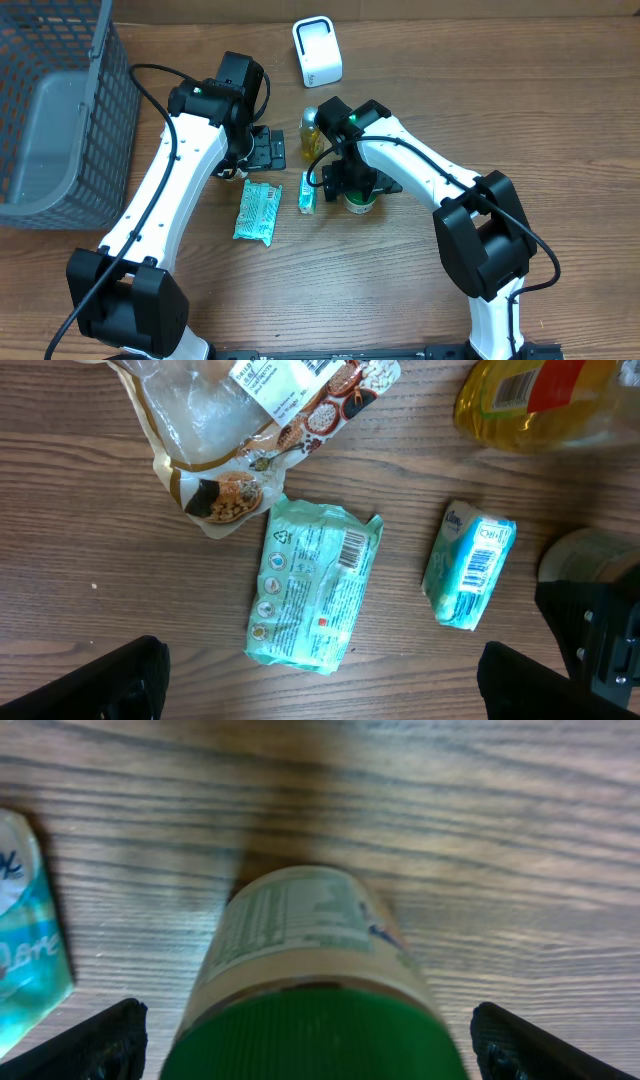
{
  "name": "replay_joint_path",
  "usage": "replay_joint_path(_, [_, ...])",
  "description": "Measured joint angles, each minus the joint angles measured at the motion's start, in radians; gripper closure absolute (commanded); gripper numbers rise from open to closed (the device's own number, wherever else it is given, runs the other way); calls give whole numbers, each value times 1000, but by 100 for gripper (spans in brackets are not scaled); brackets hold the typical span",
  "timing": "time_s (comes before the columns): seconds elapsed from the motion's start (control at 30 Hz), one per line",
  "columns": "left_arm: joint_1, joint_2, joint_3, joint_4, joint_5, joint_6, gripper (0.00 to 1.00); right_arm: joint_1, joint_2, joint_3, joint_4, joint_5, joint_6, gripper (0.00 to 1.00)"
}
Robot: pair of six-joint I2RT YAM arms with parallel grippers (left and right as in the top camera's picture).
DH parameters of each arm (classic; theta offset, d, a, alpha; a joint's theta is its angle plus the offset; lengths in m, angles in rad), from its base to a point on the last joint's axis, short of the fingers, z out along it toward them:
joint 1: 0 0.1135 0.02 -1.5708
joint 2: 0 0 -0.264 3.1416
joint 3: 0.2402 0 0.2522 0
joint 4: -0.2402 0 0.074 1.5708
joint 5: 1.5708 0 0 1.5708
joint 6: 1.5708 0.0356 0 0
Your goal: Scan the item barcode
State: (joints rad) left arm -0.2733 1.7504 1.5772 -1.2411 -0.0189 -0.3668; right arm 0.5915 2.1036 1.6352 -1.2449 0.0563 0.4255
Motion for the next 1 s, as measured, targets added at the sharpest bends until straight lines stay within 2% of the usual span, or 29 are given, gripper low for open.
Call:
replay_joint_path(0.13, [0,0,0,0,0,0,0,0,0,0,-10,-26,74,3])
replay_joint_path(0.27, [0,0,0,0,0,0,0,0,0,0,-5,-34,149,16])
replay_joint_path(0.5, [0,0,0,0,0,0,0,0,0,0,3,-19,187,34])
replay_joint_path(0.93, [0,0,0,0,0,0,0,0,0,0,11,5,167,35])
replay_joint_path(0.97, [0,0,0,0,0,0,1,0,0,0,12,6,163,35])
replay_joint_path(1.0, [0,0,0,0,0,0,1,0,0,0,13,7,159,28])
